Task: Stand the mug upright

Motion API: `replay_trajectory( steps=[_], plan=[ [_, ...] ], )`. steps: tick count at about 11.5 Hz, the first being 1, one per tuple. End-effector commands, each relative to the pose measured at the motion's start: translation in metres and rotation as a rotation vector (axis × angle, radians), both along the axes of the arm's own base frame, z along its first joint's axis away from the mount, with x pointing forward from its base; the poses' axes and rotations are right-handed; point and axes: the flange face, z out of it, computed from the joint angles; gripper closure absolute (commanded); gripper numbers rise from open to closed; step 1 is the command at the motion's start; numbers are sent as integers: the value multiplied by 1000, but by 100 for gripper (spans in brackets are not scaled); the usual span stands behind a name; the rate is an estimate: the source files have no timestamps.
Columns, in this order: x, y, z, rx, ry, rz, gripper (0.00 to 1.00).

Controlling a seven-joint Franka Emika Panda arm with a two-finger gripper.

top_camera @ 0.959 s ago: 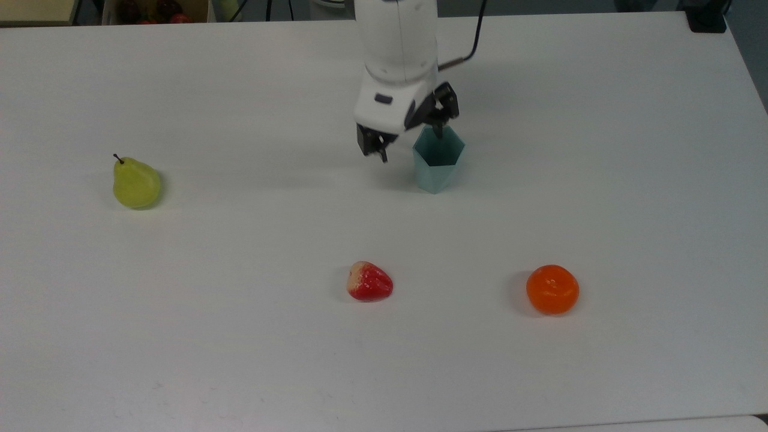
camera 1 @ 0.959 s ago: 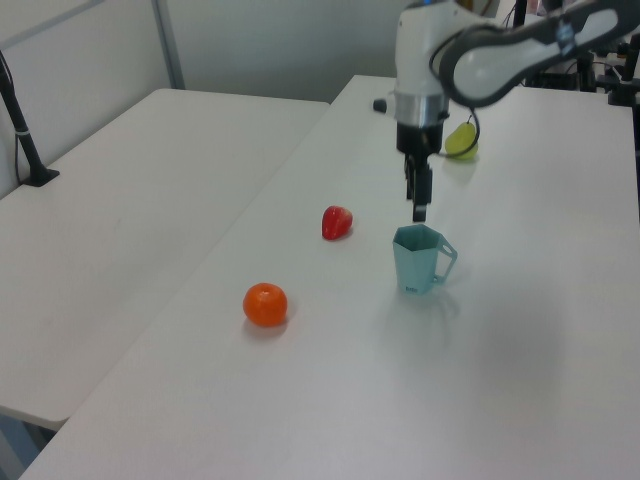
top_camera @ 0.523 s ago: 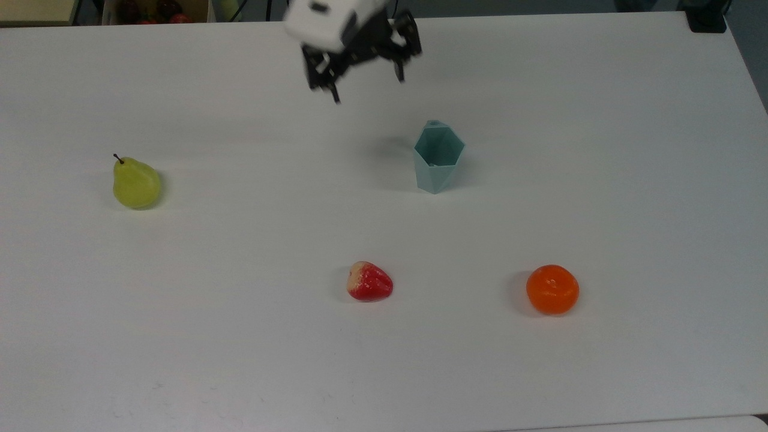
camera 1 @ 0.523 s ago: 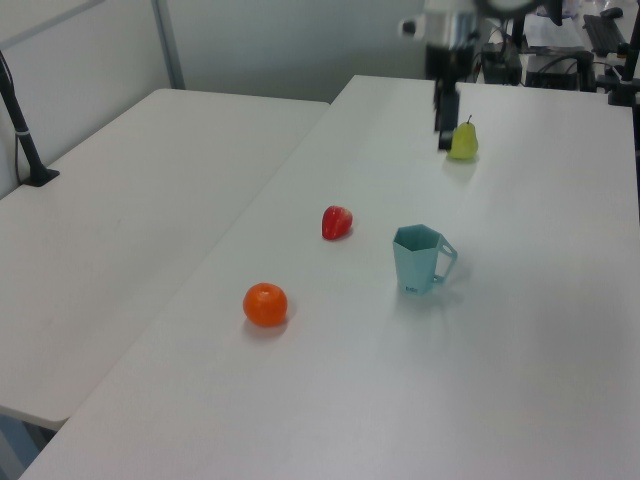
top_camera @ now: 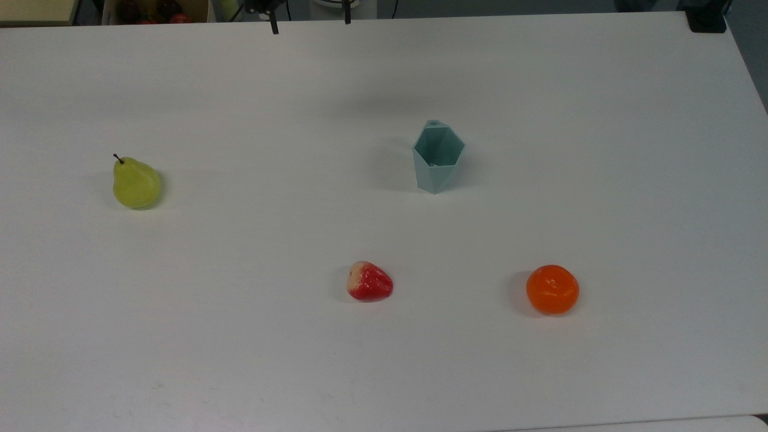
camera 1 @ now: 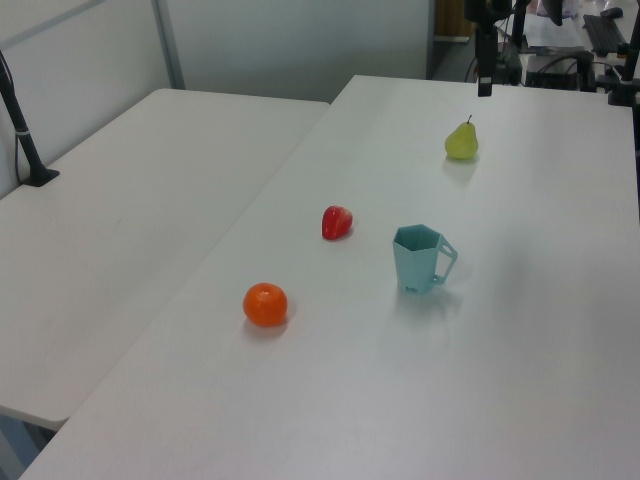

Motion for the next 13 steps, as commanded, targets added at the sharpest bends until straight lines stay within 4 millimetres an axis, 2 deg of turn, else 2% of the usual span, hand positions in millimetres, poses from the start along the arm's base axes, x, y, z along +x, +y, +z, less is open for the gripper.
replay_trajectory(
  steps=[1,4,8,13],
  plan=[
    [-8,-12,19,-11,-36,-143,0],
    [-11,-15,23,-14,-44,-209,0],
    [-14,-26,29,-11,-51,-209,0],
    [-13,-27,28,-9,-55,-198,0]
  ],
)
